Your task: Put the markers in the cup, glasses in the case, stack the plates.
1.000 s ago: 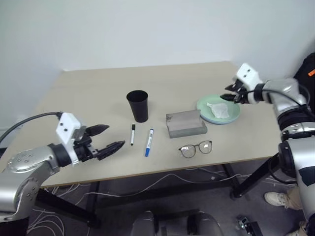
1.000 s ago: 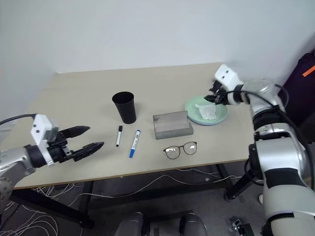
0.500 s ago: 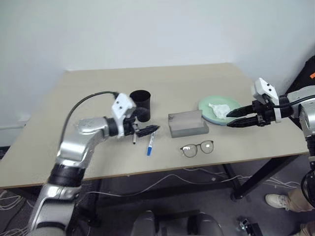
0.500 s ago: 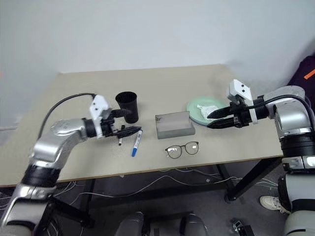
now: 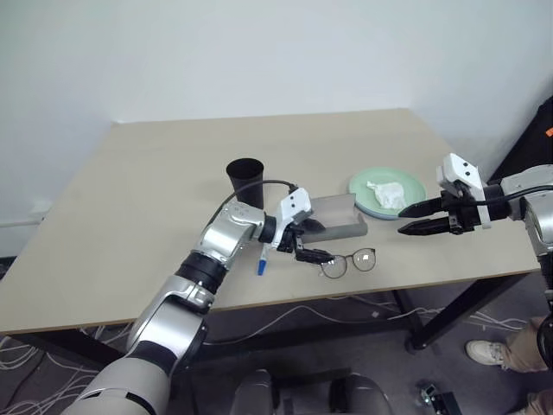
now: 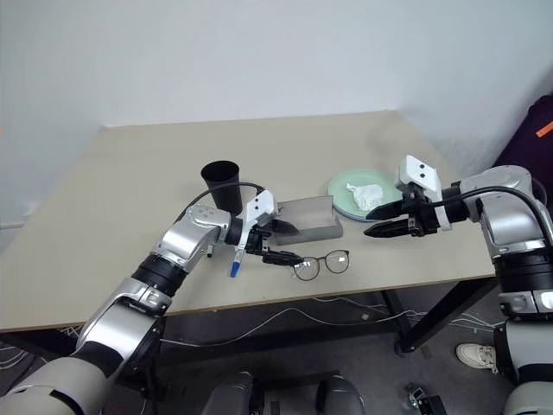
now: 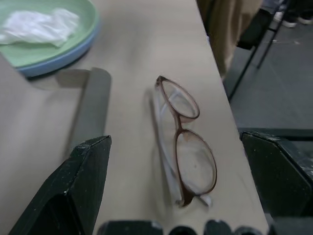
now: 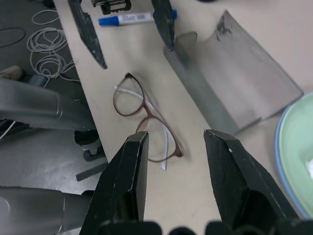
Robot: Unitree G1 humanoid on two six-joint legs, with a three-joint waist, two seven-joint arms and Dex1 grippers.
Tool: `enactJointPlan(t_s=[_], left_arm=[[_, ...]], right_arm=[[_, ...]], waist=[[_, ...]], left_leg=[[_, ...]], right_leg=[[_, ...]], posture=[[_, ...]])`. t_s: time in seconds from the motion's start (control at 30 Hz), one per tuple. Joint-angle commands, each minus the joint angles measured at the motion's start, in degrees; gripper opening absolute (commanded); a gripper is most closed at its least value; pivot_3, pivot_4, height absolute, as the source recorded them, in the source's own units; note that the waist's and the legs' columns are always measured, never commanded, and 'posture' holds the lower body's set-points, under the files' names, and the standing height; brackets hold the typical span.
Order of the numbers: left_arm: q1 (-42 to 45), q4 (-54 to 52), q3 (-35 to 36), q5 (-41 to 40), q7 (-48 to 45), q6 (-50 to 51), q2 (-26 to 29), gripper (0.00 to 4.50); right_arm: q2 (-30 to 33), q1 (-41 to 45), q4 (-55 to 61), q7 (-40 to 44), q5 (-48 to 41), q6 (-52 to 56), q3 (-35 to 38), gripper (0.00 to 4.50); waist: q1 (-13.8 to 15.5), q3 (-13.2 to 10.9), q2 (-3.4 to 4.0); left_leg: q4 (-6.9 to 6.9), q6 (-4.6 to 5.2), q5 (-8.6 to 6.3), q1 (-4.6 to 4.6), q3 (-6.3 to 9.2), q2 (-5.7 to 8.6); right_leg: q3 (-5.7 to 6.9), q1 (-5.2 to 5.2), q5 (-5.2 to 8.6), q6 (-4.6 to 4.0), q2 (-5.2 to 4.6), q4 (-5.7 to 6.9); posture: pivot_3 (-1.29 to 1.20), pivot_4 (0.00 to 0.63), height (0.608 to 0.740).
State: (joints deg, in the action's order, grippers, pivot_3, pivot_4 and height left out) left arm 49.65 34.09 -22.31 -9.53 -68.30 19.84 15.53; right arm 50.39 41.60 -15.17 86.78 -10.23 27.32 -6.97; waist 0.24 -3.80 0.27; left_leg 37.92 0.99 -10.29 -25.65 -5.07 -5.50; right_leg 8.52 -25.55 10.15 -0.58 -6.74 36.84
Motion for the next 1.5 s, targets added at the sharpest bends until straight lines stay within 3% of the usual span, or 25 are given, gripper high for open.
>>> enactJointPlan(t_s=[0.03,0.5,0.6,0.83,1.23,1.33,1.4,1.5], left_arm=[[3.18,4.35,-1.82,3.20,-1.45,-2.58,-2.73,4.50],[7.46,17.92,-0.13,8.42,-0.15,-7.89,-10.35,4.50],[7.77,19.66,0.59,9.00,0.34,-8.52,-11.08,3.85],[8.35,22.02,2.15,9.88,1.41,-9.22,-12.38,1.43],[8.21,22.97,3.78,10.87,1.63,-9.85,-13.13,1.43],[8.00,23.28,4.18,10.93,2.07,-9.79,-13.64,0.82],[7.74,23.21,4.25,11.03,2.03,-9.87,-13.88,0.15],[7.38,23.06,4.50,11.39,1.80,-9.92,-14.05,0.04]], right_arm=[[1.08,-0.94,4.32,-2.20,-2.43,1.70,3.00,1.91],[1.71,-6.40,10.41,-8.00,-4.84,5.60,4.55,1.91],[1.81,-6.77,10.85,-8.78,-5.22,5.98,4.69,1.95],[1.49,-6.68,10.96,-10.51,-5.57,6.31,4.50,1.95],[0.88,-6.30,10.34,-10.77,-5.34,5.64,3.39,1.95],[0.83,-6.37,10.40,-10.78,-5.34,5.58,3.31,1.95],[0.80,-6.46,10.53,-10.79,-5.38,5.57,3.28,1.95],[0.81,-6.44,10.55,-10.83,-5.33,5.43,3.24,1.95]], waist=[[-0.01,0.00,-0.01],[-0.29,-0.05,-0.08],[-0.28,-0.05,-0.08],[-0.28,-0.06,-0.10],[-0.28,-0.07,-0.11],[-0.28,-0.07,-0.11],[-0.28,-0.05,-0.11],[-0.17,-0.05,-0.12]], left_leg=[[0.03,0.03,-0.02,-0.01,0.00,0.01],[0.23,0.04,-0.08,-0.01,0.27,0.13],[0.23,0.04,-0.08,-0.01,0.38,0.16],[0.21,0.04,-0.08,-0.01,1.06,0.76],[0.21,0.05,-0.09,-0.01,1.11,0.83],[0.21,0.05,-0.09,-0.01,1.11,0.83],[0.22,0.05,-0.09,-0.01,1.11,0.84],[0.26,0.05,-0.09,0.03,1.17,0.86]], right_leg=[[0.00,0.00,0.00,0.00,-0.01,0.00],[0.07,0.10,-0.01,0.01,-0.06,0.00],[0.08,0.09,-0.01,0.01,-0.03,0.01],[0.06,0.14,-0.02,0.04,-0.14,0.00],[0.05,0.16,-0.06,0.10,-0.18,0.00],[0.05,0.17,-0.06,0.11,-0.18,0.00],[0.05,0.18,-0.07,0.12,-0.19,0.00],[0.06,0.22,-0.08,0.13,-0.19,0.00]], posture=[[0.00,0.000,0.716],[0.00,0.000,0.716],[0.00,0.000,0.716],[0.00,0.000,0.716],[0.00,0.000,0.716],[0.00,0.000,0.716],[0.00,0.000,0.716],[0.00,0.000,0.716]])
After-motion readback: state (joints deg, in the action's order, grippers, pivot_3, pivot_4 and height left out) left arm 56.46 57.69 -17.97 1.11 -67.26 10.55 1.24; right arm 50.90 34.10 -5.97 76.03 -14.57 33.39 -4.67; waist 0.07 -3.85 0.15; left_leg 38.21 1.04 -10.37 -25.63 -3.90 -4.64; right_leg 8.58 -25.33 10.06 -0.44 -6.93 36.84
